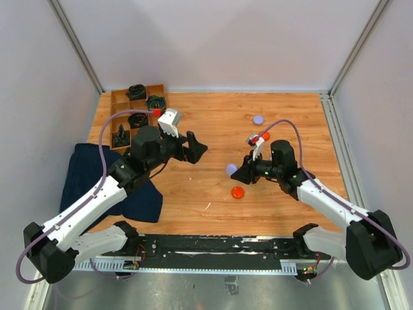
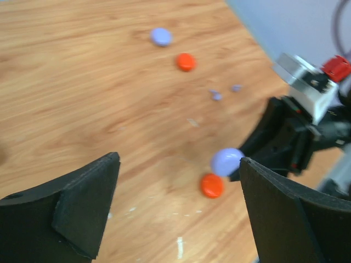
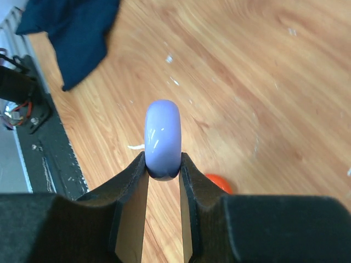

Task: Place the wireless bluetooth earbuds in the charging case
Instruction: Close the charging case, then place the charging case at the center of the board.

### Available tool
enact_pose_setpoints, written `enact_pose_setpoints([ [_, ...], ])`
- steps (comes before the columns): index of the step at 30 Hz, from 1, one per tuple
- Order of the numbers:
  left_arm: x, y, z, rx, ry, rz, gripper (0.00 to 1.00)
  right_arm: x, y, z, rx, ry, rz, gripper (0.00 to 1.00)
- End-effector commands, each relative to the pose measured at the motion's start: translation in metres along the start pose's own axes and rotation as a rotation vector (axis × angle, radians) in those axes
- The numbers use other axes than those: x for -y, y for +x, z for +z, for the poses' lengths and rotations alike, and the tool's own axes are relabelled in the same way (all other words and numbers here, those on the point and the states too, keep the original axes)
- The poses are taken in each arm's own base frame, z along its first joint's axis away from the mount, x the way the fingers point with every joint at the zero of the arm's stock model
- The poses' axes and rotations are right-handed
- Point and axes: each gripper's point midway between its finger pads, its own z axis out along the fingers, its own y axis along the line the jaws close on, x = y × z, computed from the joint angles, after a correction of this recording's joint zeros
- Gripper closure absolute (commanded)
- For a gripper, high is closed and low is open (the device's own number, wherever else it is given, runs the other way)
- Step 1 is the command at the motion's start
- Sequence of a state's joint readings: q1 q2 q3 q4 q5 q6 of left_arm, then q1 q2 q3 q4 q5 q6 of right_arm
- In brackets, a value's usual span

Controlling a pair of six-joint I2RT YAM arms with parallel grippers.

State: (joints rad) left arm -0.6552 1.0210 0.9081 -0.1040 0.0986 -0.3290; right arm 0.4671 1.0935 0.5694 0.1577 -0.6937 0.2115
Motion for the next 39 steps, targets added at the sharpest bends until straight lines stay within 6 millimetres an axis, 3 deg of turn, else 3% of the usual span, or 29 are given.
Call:
enact_pose_setpoints([
  [1,-0.068,-0.015,-0.029,0.037,-0.384,0.12,0.01,0.031,0.016,0.003,-0.104,0.123,0.129,0.94],
  [7,-0.095,-0.023,-0.048,0.095,-0.532,0.179,0.01,0.052,0.036,0.02,-0.191,0.184,0.245,0.92],
  [14,-0.13,-0.019,-0.073,0.15,-0.689,0.137,0.01,0.062,0.059,0.034,-0.304,0.187,0.356,0.9],
  [25,-0.135,-0.037,-0.096,0.271,-0.689,0.072,0.01,0.079,0.087,0.032,-0.406,0.291,0.426,0.74],
  [33,-0.132,-0.039,-0.095,0.279,-0.659,0.056,0.01,0.086,0.079,0.016,-0.433,0.374,0.369,0.49],
  [39,-0.13,-0.04,-0.096,0.287,-0.652,0.049,0.01,0.099,0.043,0.003,-0.378,0.461,0.228,0.31],
])
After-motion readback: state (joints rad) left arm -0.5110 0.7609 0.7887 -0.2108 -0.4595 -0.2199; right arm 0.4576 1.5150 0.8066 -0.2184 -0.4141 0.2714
